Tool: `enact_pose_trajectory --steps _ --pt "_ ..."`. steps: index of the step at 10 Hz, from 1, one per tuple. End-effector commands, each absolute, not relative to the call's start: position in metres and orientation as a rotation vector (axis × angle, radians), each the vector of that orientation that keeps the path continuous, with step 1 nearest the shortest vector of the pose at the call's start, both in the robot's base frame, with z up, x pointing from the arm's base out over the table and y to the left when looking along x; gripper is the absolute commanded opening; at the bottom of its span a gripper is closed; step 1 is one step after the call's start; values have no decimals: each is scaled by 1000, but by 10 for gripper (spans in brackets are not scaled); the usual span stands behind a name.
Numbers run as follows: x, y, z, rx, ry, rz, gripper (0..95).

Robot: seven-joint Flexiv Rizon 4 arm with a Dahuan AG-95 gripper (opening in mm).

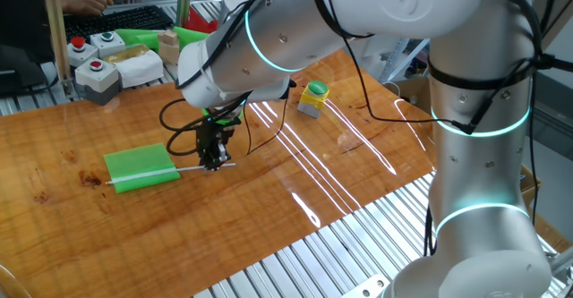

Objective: Wave the flag

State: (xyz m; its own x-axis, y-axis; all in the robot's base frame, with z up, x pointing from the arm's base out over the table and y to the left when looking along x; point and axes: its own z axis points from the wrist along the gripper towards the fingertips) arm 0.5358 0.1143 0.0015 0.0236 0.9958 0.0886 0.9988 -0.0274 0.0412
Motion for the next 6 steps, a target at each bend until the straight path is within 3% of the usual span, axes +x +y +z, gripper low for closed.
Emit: enact_pose_trajectory --steps 1,6 --pt "535 116 3 -2217 -2188 -149 0" --pt "533 118 7 -2032 -2383 -115 0"
